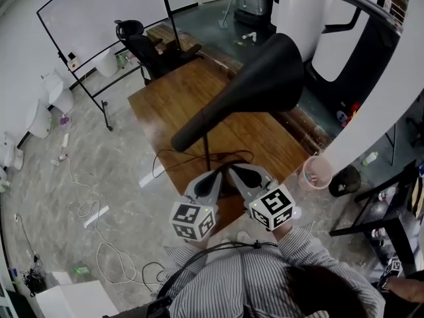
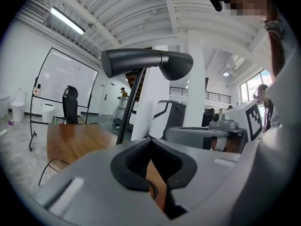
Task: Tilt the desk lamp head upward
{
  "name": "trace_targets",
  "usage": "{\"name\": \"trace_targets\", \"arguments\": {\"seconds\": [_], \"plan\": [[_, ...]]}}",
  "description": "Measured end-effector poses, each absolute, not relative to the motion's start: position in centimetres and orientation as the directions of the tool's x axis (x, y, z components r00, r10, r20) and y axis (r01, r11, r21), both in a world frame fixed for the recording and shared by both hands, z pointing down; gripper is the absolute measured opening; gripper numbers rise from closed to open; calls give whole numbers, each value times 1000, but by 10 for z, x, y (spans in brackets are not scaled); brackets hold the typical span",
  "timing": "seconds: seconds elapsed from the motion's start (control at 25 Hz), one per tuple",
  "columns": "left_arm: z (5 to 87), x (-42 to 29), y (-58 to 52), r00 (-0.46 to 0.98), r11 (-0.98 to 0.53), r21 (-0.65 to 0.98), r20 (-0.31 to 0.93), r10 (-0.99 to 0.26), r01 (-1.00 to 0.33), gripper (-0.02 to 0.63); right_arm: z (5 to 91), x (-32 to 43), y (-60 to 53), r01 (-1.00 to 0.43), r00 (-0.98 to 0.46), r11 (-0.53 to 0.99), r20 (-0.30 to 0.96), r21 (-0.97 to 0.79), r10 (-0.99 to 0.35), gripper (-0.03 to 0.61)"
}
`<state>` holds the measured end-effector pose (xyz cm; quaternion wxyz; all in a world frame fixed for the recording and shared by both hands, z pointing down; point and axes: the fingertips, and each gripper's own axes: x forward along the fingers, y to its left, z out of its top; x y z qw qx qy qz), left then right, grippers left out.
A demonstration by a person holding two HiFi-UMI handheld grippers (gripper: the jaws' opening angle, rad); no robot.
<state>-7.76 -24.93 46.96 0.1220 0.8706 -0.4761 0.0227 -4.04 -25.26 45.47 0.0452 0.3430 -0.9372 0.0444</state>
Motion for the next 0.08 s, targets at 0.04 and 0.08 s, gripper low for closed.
{"name": "trace_targets", "arguments": {"seconds": [0.04,0.08], "plan": [[470,-78,-250,546,-517,191,156,-823,-834,6,455,-40,-252,-647,-761,761,116,-52,-639,2],[470,-78,-250,546,-517,192,156,-823,-834,6,455,-40,-252,-647,-761,761,116,-52,-638,2]]}}
